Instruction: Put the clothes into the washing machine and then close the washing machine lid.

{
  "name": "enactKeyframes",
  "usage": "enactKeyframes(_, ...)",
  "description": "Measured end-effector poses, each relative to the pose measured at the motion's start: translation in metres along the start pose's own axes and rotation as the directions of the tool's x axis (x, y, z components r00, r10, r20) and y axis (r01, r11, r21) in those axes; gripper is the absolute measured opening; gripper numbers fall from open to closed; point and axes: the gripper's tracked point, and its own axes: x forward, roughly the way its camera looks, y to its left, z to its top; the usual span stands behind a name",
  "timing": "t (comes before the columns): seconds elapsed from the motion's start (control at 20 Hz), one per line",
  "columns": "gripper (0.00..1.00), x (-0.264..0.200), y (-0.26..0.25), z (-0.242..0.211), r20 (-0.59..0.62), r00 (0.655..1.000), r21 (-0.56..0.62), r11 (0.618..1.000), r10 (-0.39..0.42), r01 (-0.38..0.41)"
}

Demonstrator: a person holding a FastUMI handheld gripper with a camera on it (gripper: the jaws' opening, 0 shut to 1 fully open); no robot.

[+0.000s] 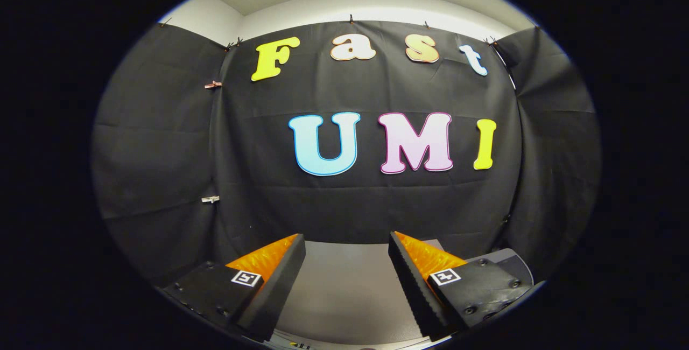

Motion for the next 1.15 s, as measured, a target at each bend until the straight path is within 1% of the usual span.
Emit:
enactKeyframes(0.4, 0.98, 0.008, -0.014, -0.002, 0.006, 0.998, -0.015, 0.998, -0.059, 0.059)
enactKeyframes(0.55, 0.99, 0.014, -0.006, -0.001, 0.008, 0.999, -0.023, 0.999, -0.043, 0.043)
enactKeyframes(0.7, 0.99, 0.017, -0.008, 0.007, 0.030, 0.998, -0.051, 0.997, -0.055, 0.056)
enactKeyframes(0.9, 0.98, 0.008, -0.012, 0.005, 0.039, 0.997, -0.038, 0.997, -0.064, 0.066)
enactKeyframes(1.15, 0.98, 0.004, -0.010, 0.001, 0.039, 0.998, -0.054, 0.997, -0.046, 0.048)
